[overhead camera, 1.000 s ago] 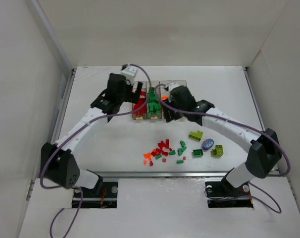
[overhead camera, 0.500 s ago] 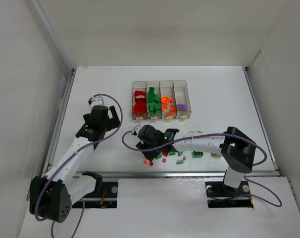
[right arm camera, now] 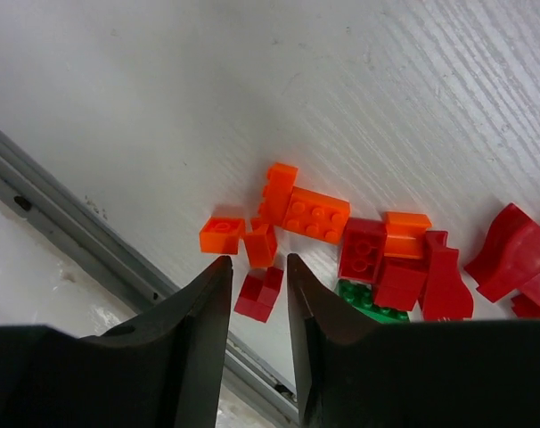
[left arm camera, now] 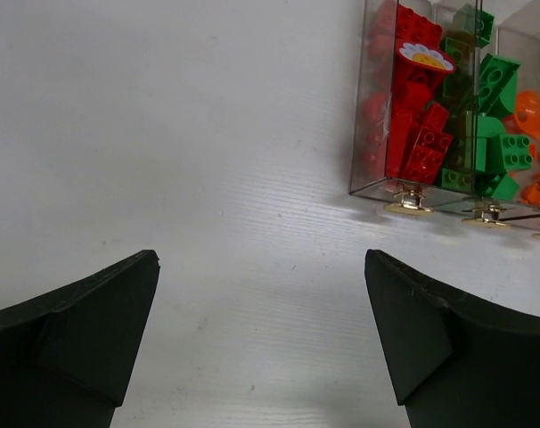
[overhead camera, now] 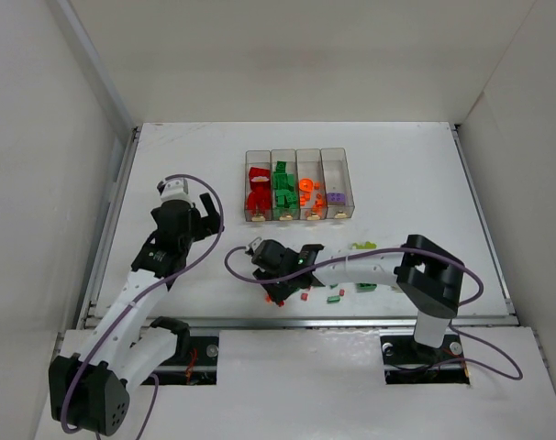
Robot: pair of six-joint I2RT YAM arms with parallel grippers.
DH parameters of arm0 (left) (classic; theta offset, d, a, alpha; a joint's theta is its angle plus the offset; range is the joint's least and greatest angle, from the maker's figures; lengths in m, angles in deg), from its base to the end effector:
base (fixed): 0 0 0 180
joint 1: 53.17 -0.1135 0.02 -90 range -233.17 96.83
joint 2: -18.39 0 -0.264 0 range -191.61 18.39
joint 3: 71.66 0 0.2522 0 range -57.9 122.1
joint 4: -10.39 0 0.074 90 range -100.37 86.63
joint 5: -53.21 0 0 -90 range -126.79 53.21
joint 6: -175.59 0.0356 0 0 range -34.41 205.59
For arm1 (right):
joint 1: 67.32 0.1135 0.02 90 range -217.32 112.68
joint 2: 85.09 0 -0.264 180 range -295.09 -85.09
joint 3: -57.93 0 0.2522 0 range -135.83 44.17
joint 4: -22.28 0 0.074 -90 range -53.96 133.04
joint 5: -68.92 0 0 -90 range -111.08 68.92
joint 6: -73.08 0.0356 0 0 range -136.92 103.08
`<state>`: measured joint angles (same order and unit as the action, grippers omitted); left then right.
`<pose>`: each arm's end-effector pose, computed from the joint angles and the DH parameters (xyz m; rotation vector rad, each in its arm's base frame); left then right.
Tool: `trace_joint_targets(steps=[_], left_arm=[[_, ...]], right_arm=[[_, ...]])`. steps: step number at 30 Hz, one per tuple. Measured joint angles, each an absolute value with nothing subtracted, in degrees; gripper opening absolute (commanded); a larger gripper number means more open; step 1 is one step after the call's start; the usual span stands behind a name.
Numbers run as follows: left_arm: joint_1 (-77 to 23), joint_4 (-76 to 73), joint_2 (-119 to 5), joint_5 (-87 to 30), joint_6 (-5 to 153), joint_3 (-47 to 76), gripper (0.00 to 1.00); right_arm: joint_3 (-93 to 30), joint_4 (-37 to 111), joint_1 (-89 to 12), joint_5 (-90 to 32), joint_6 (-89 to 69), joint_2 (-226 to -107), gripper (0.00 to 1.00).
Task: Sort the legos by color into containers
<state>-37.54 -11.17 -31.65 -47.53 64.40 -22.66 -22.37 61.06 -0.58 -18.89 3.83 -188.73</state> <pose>0.1975 -0.0484 0.2694 -0.2180 1.9534 -0.2382 0.1454 0.3348 0.1733 -1.0553 2.5199 0.4311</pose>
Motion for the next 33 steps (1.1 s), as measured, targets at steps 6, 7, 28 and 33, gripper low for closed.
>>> trace_joint_targets(steps=[6,7,28,33], left_arm=[[-37.54,-10.9,-31.34,-46.51,65.18,-22.68,1.0],[-37.54,-10.88,-31.25,-46.29,65.2,-22.68,1.0],[-37.54,-10.86,-31.23,-43.82,67.72,-22.68,1.0],[-37.54,-10.66,-31.23,-42.77,68.68,-22.68,1.0]], right_arm=[[-22.94,61.41,-0.6,-17.29,5.4,-190.26,0.36],[-23.33,61.43,-0.58,-17.01,5.45,-190.61,0.36],[-26.92,63.13,-0.58,-16.2,3.7,-193.14,0.34],[-26.76,63.44,-0.58,-17.01,1.91,-193.1,0.0]])
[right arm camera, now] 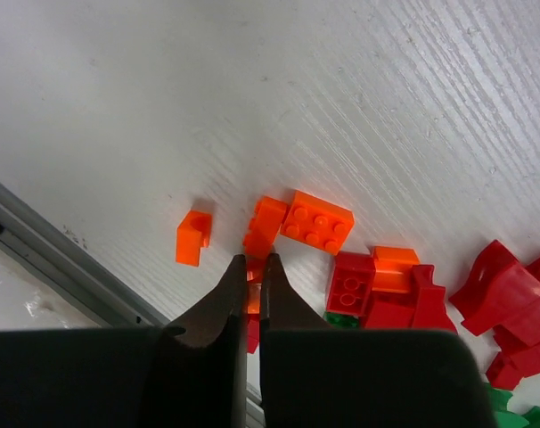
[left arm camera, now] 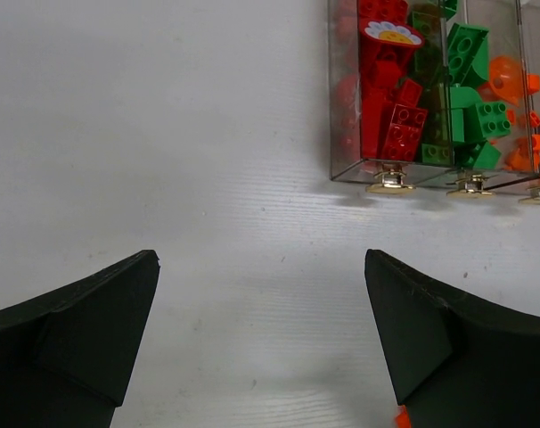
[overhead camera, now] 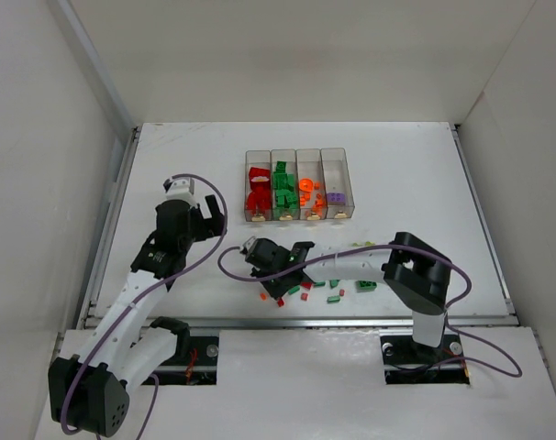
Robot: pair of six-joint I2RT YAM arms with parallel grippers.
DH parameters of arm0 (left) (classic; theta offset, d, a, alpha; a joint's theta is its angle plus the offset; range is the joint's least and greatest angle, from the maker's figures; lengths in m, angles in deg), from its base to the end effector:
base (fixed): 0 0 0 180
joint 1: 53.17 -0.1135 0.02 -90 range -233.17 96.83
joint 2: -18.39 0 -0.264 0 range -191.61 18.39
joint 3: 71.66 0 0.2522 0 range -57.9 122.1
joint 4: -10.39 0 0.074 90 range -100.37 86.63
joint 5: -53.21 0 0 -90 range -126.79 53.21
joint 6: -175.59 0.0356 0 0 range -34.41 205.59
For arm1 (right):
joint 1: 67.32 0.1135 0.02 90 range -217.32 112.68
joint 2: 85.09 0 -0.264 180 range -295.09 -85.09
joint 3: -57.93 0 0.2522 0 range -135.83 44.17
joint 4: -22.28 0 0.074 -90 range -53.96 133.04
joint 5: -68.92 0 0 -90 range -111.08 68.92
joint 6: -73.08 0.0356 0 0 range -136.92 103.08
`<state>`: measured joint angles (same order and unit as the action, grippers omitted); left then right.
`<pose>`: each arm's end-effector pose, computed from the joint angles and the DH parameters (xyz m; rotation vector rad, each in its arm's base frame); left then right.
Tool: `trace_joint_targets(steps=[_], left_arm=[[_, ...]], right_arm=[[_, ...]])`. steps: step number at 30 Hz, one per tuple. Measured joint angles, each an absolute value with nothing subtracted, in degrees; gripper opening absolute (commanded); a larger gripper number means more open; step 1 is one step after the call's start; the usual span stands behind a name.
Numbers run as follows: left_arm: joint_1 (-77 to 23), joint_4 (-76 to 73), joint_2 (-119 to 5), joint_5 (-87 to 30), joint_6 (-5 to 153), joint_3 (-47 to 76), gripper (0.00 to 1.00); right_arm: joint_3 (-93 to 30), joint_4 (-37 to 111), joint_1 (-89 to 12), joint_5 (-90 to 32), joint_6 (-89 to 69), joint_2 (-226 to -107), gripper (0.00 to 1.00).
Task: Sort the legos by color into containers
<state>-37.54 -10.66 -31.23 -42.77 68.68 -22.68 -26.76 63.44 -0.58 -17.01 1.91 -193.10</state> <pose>0.1963 -0.0511 0.2714 -0.0912 1.9550 -0.2737 0.1525 0.3485 0.1659 -1.0947 2.5184 0.3508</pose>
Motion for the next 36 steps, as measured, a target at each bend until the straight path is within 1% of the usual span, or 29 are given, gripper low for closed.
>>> trace_joint_targets(steps=[3,6,10,13,16,17,20,24,28,30,33,34,35,36], left_arm=[[-37.54,-9.85,-31.23,-41.5,70.47,-22.68,1.0],[-37.54,-8.57,-31.25,-38.29,75.43,-22.66,1.0],[-37.54,-8.37,-33.05,-30.2,85.58,-20.6,1.0],[-37.54,-9.55,-36.02,-23.03,95.65,-17.08,1.0],[-37.54,-12.08,-37.92,-15.91,106.56,-13.94,0.96],[-37.54,-13.22,-38.36,-13.96,109.68,-13.04,0.92],[-37.4,-17.59,-40.22,-7.78,119.78,-9.98,0.86],[-34.76,-26.31,-44.26,-0.98,136.66,-6.81,0.81],[-28.31,-37.31,-49.37,2.39,156.04,-6.13,0.81],[-25.49,-40.56,-51.01,2.13,162.27,-6.13,0.81],[-20.55,-44.59,-53.42,0.73,171.58,-6.13,0.81],[-18.94,-45.44,-54.09,0.03,174.27,-6.13,0.81],[-17.54,-46.09,-54.75,-0.54,176.59,-6.13,0.81],[-16.38,-46.64,-55.36,-1.04,178.56,-6.13,0.78]], right_arm=[[-26.76,63.46,-0.58,-17.25,1.32,-193.01,0.0],[-26.76,63.94,-0.58,-17.31,0.79,-192.44,0.0],[-27.4,65.45,-1.5,-17.07,0.22,-189.06,0.0],[-29.67,66.19,-5.39,-17.16,-0.28,-185.49,0.0],[-33.98,66.37,-12.64,-16.61,-0.54,-183.7,0.0],[-35.83,66.61,-15.4,-16.33,-0.5,-183.77,0.0],[-41.25,67.02,-23.53,-15.63,-0.5,-185.71,0.0],[-46.94,67.29,-31.4,-15.15,-0.56,-190.98,0.0],[-51.77,67.61,-35.68,-15.13,-0.87,-198.21,0.0],[-53.45,67.96,-36.79,-15.13,-1.31,-201.34,0.0],[-55.35,68.75,-37.71,-15.19,-1.98,-204.81,0.26],[-55.7,69.03,-37.91,-15.3,-2.2,-205.47,0.39],[-55.83,69.25,-38.0,-15.32,-2.27,-205.78,0.44],[-55.88,69.6,-38.13,-15.43,-2.66,-205.84,0.47]])
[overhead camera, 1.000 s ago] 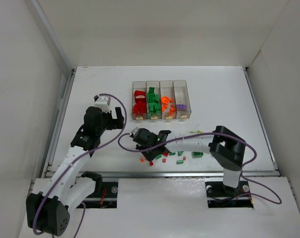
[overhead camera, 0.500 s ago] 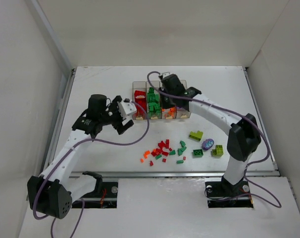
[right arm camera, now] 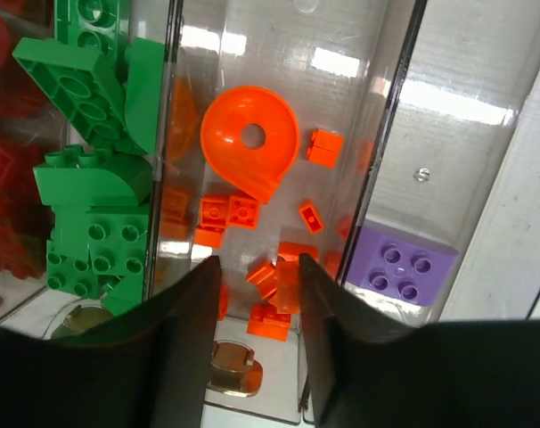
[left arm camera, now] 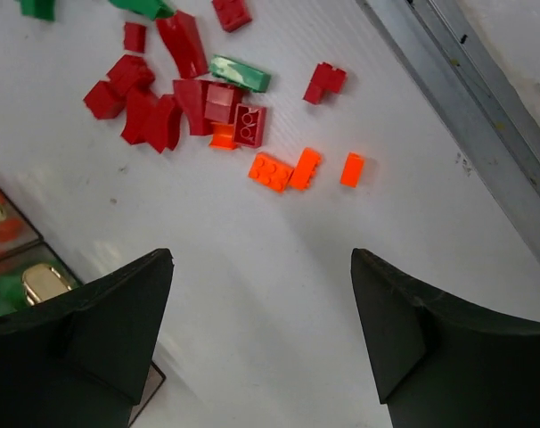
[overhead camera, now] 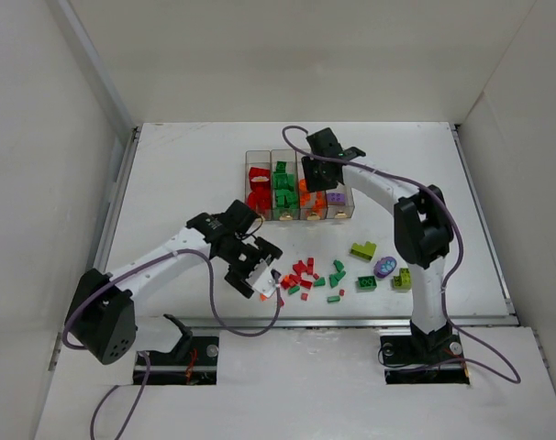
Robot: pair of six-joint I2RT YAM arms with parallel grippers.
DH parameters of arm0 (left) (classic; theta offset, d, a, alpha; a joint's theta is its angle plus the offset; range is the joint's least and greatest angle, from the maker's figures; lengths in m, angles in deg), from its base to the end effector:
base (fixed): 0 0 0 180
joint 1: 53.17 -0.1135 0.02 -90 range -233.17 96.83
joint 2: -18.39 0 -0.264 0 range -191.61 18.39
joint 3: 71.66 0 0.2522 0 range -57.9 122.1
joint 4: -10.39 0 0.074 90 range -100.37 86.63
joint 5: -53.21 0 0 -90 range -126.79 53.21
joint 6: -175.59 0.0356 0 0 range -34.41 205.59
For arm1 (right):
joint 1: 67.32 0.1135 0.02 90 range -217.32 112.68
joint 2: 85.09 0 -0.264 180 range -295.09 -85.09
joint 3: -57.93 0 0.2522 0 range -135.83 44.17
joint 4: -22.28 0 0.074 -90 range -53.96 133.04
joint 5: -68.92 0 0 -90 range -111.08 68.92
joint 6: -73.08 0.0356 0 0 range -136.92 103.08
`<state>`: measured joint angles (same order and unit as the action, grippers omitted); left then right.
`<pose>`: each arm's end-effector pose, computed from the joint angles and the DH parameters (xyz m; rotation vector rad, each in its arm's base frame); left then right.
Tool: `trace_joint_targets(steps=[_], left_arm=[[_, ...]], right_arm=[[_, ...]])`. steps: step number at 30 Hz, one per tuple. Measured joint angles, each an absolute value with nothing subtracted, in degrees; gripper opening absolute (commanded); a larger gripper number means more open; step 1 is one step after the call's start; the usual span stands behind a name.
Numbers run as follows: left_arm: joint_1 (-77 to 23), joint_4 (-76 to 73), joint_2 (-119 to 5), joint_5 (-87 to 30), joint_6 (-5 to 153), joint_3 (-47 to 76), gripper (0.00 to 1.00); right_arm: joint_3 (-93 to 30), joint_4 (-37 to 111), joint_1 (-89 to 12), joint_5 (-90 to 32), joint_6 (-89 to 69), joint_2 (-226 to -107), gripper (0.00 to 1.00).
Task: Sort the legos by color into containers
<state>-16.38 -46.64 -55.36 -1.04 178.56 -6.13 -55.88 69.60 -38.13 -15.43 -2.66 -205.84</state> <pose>0.1788 -0.1597 0.2375 2.2844 0.8802 -0.4425 0.4114 0.2258 0.2211 -0.2877 2.5046 0.1853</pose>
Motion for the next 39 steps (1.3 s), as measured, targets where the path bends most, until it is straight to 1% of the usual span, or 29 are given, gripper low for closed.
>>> trace_joint_targets(steps=[1,2,4,7,11,14,15,16,17,18,20,21,22,24,26,27,31,32,39], left_arm=[[-15.42,-47.06,-55.95,-1.52,180.33,-6.13,0.74],[-14.54,-47.32,-56.52,-2.01,181.86,-6.13,0.65],[-13.01,-47.69,-57.55,-3.1,184.48,-6.13,0.59],[-10.7,-47.73,-58.9,-5.02,188.54,-6.42,0.59],[-8.86,-47.4,-60.61,-7.23,191.98,-7.82,0.59],[-8.42,-47.43,-61.72,-8.23,193.22,-8.47,0.59],[-8.31,-47.36,-61.85,-8.5,193.48,-8.58,0.59],[-8.2,-47.27,-61.92,-8.65,193.66,-8.71,0.59],[-7.99,-47.36,-61.96,-8.74,193.81,-8.78,0.6],[-7.79,-47.32,-62.01,-8.82,193.99,-8.78,0.62],[-7.29,-47.3,-62.01,-8.91,194.18,-8.78,0.65],[-7.07,-47.3,-62.01,-8.93,194.25,-8.78,0.65],[-6.96,-47.3,-62.03,-8.96,194.29,-8.78,0.66],[-6.74,-47.25,-62.01,-8.93,194.42,-8.78,0.66],[-6.74,-47.19,-62.05,-8.93,194.47,-8.78,0.63],[-6.74,-47.12,-62.09,-8.96,194.62,-8.78,0.59],[-6.61,-47.01,-62.2,-8.93,195.28,-8.8,0.52],[-6.39,-47.03,-62.29,-8.96,195.52,-8.8,0.47],[-3.9,-48.13,-65.5,-8.91,196.81,-8.8,0.46]], right_arm=[[-55.96,69.97,-38.26,-15.5,-2.82,-205.84,0.53],[-56.27,70.19,-38.43,-15.54,-2.92,-205.84,0.55],[-56.66,70.15,-38.43,-15.63,-3.3,-205.84,0.56],[-56.93,70.15,-38.48,-15.78,-3.67,-205.82,0.58],[-56.93,70.15,-38.48,-16.44,-3.95,-205.64,0.59],[-56.93,70.13,-38.48,-16.92,-4.54,-205.43,0.43],[-56.9,70.08,-38.48,-17.07,-4.72,-205.34,0.33],[-56.86,70.02,-38.48,-17.12,-4.74,-205.23,0.29],[-56.69,69.91,-38.48,-17.29,-4.85,-205.16,0.28],[-56.51,69.91,-38.48,-17.45,-4.8,-205.1,0.32],[-56.16,69.89,-38.48,-17.6,-4.78,-205.05,0.51],[-56.07,69.97,-38.48,-17.71,-4.76,-205.05,0.57],[-56.05,70.06,-38.48,-17.86,-4.91,-205.05,0.58],[-56.03,70.02,-38.48,-17.95,-5.13,-205.05,0.57],[-55.83,69.97,-38.48,-17.95,-5.13,-205.03,0.57],[-55.57,69.97,-38.48,-17.95,-5.13,-205.01,0.57],[-53.52,69.93,-38.48,-18.01,-5.13,-203.9,0.57],[-52.88,69.95,-38.48,-18.08,-5.11,-203.28,0.57],[-47.75,69.38,-38.48,-18.01,-5.13,-196.97,0.57]])
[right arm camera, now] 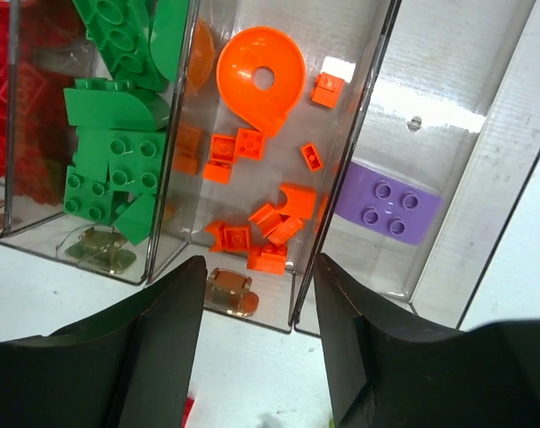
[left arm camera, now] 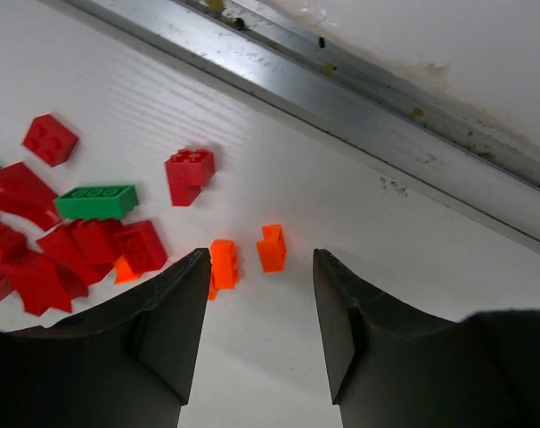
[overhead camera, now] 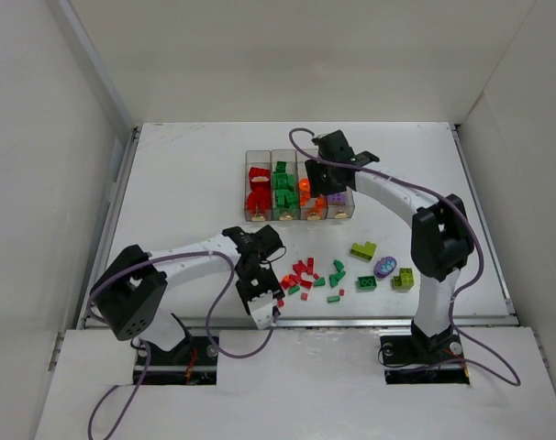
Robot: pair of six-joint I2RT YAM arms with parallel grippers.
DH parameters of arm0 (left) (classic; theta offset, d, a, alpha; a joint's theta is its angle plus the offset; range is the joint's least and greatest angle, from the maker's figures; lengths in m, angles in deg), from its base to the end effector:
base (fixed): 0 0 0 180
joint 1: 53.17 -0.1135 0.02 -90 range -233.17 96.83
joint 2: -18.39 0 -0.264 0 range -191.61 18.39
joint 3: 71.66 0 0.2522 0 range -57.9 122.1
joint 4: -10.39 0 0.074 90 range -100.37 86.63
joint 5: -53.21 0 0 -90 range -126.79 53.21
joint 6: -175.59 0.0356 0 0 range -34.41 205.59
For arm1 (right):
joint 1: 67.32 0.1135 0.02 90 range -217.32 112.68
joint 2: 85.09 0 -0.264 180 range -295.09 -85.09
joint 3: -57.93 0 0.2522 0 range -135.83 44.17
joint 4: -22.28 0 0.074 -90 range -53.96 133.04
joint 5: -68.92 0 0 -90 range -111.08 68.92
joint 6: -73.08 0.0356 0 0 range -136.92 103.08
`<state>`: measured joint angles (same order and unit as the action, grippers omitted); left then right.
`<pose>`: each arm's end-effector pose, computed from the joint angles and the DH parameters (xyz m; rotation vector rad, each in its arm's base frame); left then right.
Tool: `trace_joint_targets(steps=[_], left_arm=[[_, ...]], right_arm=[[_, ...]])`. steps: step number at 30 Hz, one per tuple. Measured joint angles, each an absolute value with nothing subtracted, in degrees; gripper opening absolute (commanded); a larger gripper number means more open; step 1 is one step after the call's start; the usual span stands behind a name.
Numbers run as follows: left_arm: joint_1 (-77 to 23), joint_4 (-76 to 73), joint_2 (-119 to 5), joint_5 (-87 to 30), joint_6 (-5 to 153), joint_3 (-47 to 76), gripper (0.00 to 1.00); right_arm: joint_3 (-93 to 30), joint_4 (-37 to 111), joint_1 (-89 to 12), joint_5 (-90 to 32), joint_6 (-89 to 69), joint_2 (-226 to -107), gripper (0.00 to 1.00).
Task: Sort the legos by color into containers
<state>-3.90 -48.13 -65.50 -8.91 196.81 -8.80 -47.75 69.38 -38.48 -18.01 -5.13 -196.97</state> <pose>0.1482 -0.1976 0.1818 2.6742 0.3975 -0.4480 0.3816 0.2080 0.2434 -0.3505 2.4892 0.2263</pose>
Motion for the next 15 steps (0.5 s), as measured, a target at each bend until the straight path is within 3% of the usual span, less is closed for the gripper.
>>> trace_joint_targets(steps=[12,15], left_arm=[[-3.35,-51.73,-72.67,-9.72,196.91,-7.12,0.18],[-3.35,-51.71,-72.67,-9.76,195.98,-7.12,0.03]], right_arm=[[-42.11,67.5,-38.48,-17.99,-5.13,-195.13,0.57],[-41.76,67.48,-38.48,-17.97,-5.13,-194.93,0.57]])
